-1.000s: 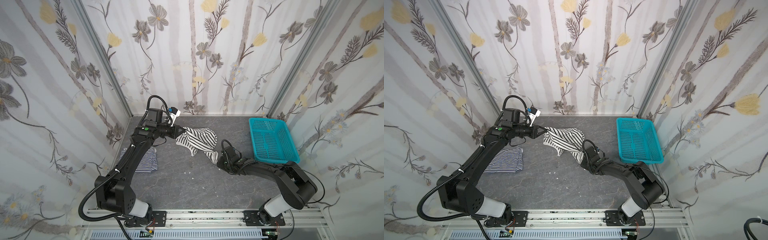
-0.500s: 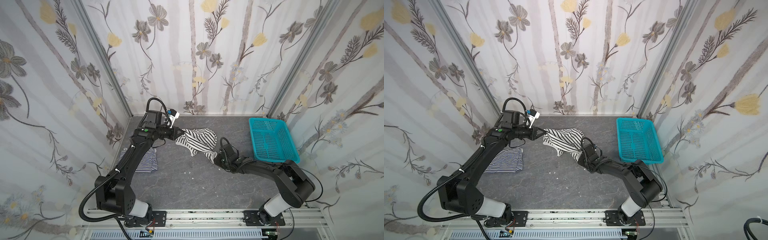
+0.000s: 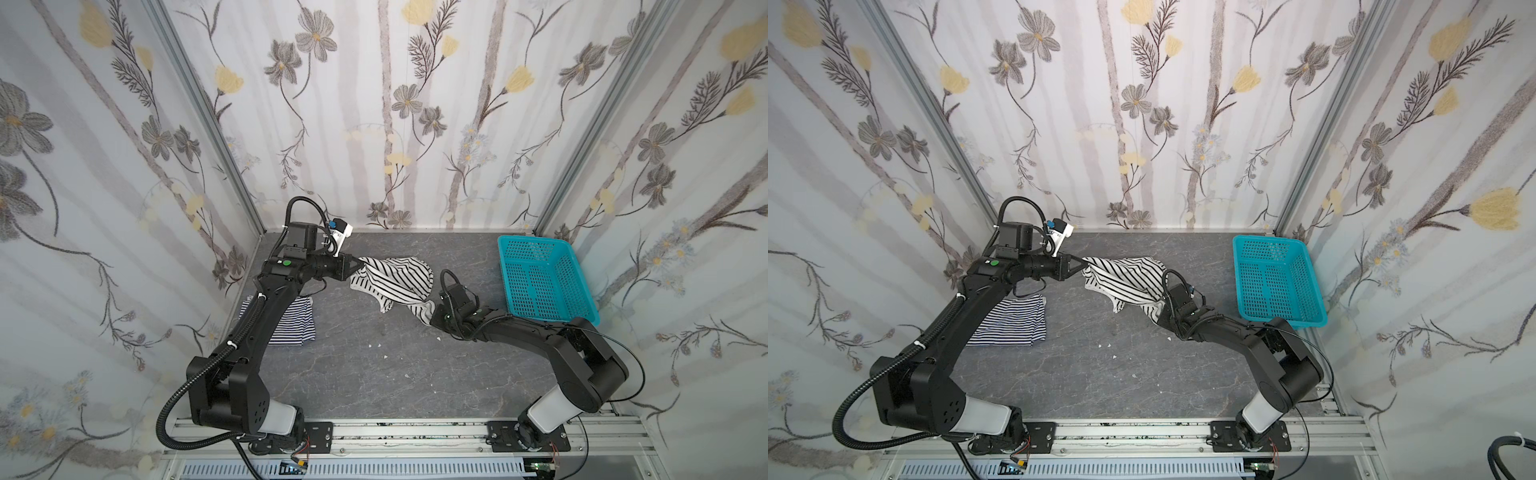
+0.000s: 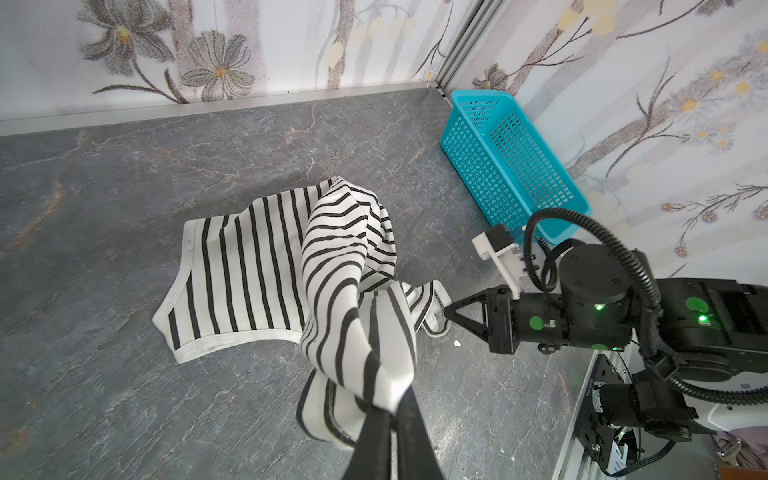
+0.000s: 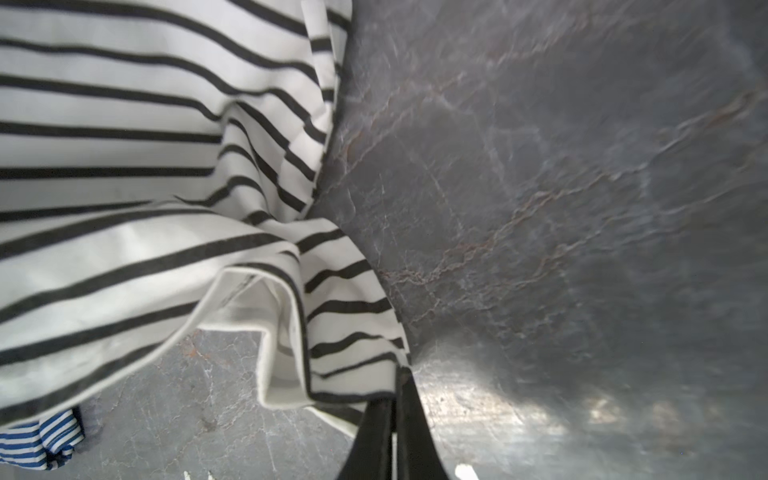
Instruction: Fold and stack the tank tops
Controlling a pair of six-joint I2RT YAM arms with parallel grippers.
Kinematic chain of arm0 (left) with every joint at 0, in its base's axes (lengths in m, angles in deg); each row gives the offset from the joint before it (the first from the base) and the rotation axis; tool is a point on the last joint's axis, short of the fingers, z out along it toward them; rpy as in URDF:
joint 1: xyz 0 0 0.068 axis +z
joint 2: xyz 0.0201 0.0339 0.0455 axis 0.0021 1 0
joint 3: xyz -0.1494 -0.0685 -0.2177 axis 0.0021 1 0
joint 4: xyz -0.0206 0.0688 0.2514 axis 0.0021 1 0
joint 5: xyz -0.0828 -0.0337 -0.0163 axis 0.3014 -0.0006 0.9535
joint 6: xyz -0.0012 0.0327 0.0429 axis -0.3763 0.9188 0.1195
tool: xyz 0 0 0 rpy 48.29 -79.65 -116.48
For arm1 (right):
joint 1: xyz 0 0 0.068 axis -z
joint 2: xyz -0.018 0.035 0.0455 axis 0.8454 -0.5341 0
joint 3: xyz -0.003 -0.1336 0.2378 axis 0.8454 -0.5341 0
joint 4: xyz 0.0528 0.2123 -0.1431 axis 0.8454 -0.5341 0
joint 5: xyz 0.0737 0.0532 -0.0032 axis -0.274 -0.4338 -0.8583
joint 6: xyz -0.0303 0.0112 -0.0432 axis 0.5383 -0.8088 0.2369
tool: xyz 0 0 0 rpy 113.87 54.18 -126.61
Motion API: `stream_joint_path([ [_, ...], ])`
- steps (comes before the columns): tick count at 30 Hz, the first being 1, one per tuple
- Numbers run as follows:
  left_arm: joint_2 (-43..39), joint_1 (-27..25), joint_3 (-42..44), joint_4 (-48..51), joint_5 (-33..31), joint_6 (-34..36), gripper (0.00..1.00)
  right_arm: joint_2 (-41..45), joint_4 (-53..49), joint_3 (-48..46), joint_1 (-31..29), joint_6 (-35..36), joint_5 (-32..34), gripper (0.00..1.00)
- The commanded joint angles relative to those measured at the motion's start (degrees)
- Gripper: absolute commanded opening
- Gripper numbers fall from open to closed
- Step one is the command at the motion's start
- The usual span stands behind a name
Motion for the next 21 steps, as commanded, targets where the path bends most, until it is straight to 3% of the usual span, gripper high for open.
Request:
stream_joint_path([
  [1,-0.90,1.47,2.20,-0.97,1.07,2.90,0.00,2.91,-9.54,4.05,0.45,7.39,8.56,0.00],
  [6,-0.73,2.34,5.87,3.88,-0.16,11.28,0.00,6.64,-20.56,9.91,0.44,16.06,17.76,0.00],
  [11,0.43,2.82,9.19,11.54,-3.84,22.04,0.00,7.79,-27.41,11.75,0.33,19.54,23.83,0.00],
  [17,8.86,4.83,12.00,26.08,-5.08,38.68,0.00,11.81,-27.91,7.21,0.44,17.98,24.02,0.00],
  [21,14.40,5.59,13.76,27.01,-6.99,42.69,0.00,9.89,-27.84,5.74,0.38,17.27,23.06,0.00],
])
